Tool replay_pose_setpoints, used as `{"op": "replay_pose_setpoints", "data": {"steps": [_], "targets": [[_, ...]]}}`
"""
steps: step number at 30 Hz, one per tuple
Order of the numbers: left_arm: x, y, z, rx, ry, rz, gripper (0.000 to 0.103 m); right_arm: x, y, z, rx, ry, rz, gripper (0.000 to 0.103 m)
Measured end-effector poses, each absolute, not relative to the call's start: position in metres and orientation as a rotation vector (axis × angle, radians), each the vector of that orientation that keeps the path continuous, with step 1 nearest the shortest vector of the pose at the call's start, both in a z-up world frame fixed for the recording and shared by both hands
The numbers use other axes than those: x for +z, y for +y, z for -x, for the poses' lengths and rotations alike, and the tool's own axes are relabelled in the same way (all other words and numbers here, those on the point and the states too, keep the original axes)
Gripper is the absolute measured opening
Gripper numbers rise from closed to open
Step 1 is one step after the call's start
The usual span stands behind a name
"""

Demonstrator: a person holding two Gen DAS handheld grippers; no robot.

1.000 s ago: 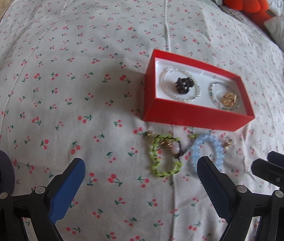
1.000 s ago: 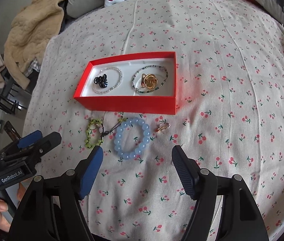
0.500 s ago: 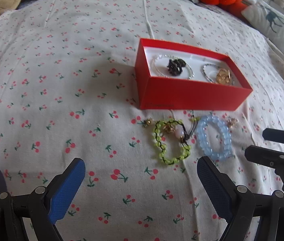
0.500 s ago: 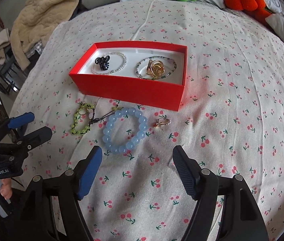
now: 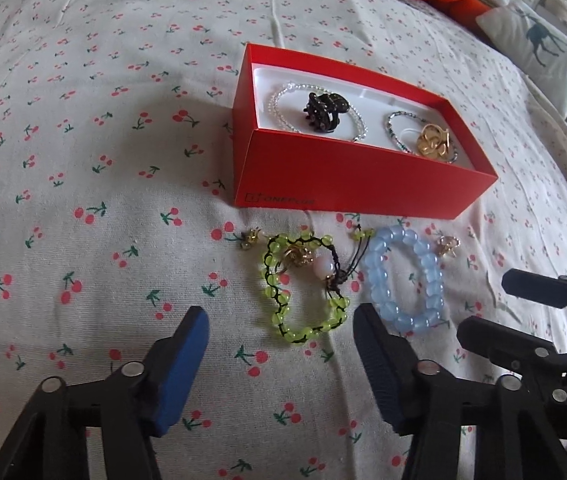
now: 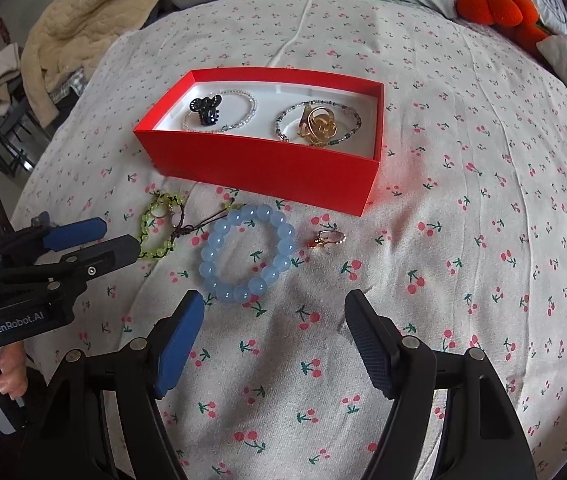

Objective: Organize jewelry
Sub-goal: 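Withdraw both grippers and move them toward the green and blue bracelets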

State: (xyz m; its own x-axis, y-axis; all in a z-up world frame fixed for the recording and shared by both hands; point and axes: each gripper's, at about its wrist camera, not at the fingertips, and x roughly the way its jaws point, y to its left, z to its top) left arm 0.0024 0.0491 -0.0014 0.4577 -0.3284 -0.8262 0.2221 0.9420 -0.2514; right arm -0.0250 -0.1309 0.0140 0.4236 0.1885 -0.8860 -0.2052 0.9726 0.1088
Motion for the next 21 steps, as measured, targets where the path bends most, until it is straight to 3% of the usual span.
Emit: {"op": "replay_pose_setpoints", "data": {"steps": [9,15,21], "targets": [[-0.020,0.037,-0.006,-0.256,1.093,0.007,0.031,0.011,-0.134,0.026,0.228,1.130,0.011,0.076],[-0.019,0.043,-0.006,-0.223,1.088,0.001,0.005,0.008,-0.135,0.028,0.227,1.143,0.011,0.076],[-0.017,0.057,-0.002,-0.222,1.102,0.060,0.000,0.008,-0.140,0.028,0.213,1.155,-0.006,0.076]]}}
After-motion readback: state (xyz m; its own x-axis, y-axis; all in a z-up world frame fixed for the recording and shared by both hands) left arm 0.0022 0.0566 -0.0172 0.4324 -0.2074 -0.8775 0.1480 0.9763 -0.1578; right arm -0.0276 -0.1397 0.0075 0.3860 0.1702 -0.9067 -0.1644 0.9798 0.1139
